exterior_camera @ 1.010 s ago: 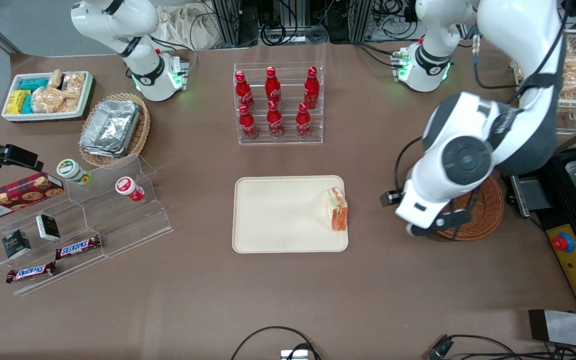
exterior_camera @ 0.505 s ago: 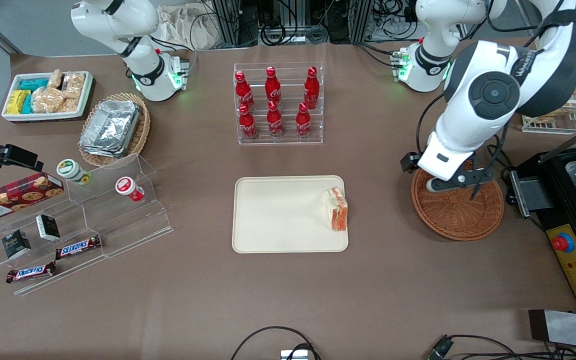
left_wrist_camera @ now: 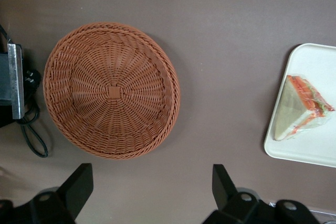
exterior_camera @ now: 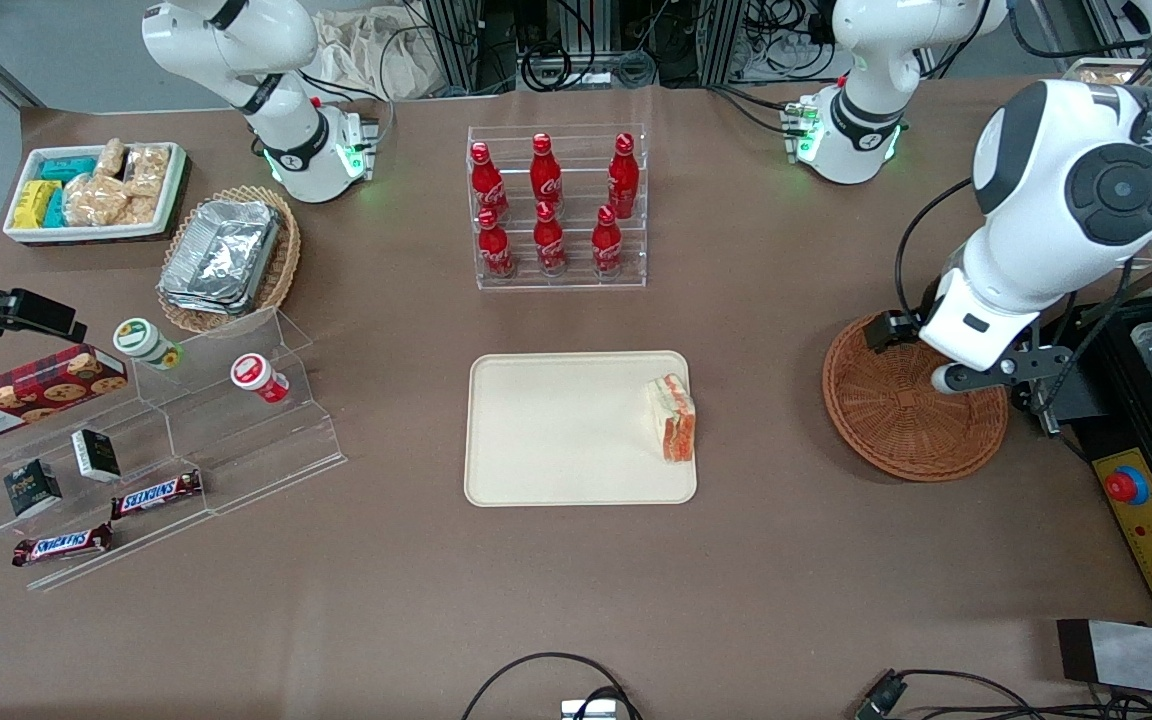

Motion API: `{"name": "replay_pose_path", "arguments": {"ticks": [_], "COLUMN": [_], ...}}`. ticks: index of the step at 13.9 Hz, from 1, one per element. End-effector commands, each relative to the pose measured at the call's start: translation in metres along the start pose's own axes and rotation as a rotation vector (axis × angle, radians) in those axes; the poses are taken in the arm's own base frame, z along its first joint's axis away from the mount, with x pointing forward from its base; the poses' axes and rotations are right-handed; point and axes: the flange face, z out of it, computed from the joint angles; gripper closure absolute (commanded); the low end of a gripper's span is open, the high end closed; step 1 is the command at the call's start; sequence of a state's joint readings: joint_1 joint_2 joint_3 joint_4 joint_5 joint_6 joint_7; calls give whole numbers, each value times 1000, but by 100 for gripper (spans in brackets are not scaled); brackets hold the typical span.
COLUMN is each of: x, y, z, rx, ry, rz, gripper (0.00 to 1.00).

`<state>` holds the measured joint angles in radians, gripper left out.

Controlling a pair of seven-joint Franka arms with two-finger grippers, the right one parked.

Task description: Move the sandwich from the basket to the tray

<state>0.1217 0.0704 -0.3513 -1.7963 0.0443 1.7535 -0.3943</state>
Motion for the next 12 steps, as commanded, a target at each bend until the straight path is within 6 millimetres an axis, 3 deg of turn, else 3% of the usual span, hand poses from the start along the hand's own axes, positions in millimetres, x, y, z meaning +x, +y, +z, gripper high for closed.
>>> {"name": "replay_pose_path", "arguments": {"ticks": [1, 5, 7, 9, 10, 12], "x": [-1, 0, 0, 3, 10, 24], "y": [-8, -29, -64, -80, -82, -81], "z": [-13, -13, -20, -24, -37, -43], "rx": [-25, -26, -41, -41, -46, -49], "ry": [-8, -41, -60, -57, -32, -71], "rz": [4, -10, 39, 53, 58, 110], "gripper": [0, 0, 0, 0, 0, 0]}}
